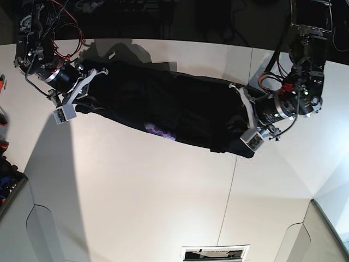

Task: Layout the t-shirt on the table in an organized manner, then fold the t-shirt properly
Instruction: 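Regrasp the strip ends with both grippers, left gripper moving inward along the strip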

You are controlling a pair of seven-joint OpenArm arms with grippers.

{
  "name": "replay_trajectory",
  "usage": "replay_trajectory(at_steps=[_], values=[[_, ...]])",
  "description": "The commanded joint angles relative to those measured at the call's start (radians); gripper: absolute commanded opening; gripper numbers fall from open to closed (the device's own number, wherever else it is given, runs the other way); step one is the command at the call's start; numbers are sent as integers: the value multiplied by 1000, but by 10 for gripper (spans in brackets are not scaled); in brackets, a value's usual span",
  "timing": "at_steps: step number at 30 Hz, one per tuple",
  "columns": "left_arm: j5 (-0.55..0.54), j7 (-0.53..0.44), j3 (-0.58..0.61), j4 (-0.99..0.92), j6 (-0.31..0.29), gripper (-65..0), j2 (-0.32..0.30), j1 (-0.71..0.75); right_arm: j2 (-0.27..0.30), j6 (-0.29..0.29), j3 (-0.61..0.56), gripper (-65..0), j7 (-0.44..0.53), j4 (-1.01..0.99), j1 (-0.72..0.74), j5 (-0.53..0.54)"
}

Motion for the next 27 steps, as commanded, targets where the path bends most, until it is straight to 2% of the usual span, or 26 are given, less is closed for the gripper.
replay_trajectory(at_steps=[1, 4, 5, 8, 9, 10, 12, 14, 21, 27], values=[[-14, -28, 12, 16, -5, -650, 6, -17, 6, 4, 8, -650, 21, 18, 11, 15], [-12, -28, 49, 16, -5, -650, 35, -16, 6, 4, 8, -650, 23, 18, 11, 15], [-12, -27, 58, 15, -5, -632, 37, -16, 6, 4, 8, -650, 21, 18, 11, 15], [-18, -28, 68, 15, -5, -362, 37, -15, 6, 4, 8, -650, 1, 18, 11, 9], [-25, -30, 68, 15, -5, -298, 37, -14, 6, 3, 11, -550, -5, 18, 11, 8], [-32, -33, 68, 15, -5, -274, 37, -14, 6, 4, 19, -451, -5, 18, 11, 7], [-37, -37, 68, 15, -5, -274, 37, -14, 6, 4, 56, -303, 0, 19, 12, 8], [-41, -34, 68, 15, -5, -274, 37, -13, 7, 4, 119, -238, 6, 19, 15, 17], [-271, -24, 68, 15, -5, -274, 37, 19, 8, 3, 328, -236, -16, 16, 8, 87], [-289, -25, 63, 15, -5, -274, 37, 11, 6, 4, 317, -234, -29, -37, -56, 139]])
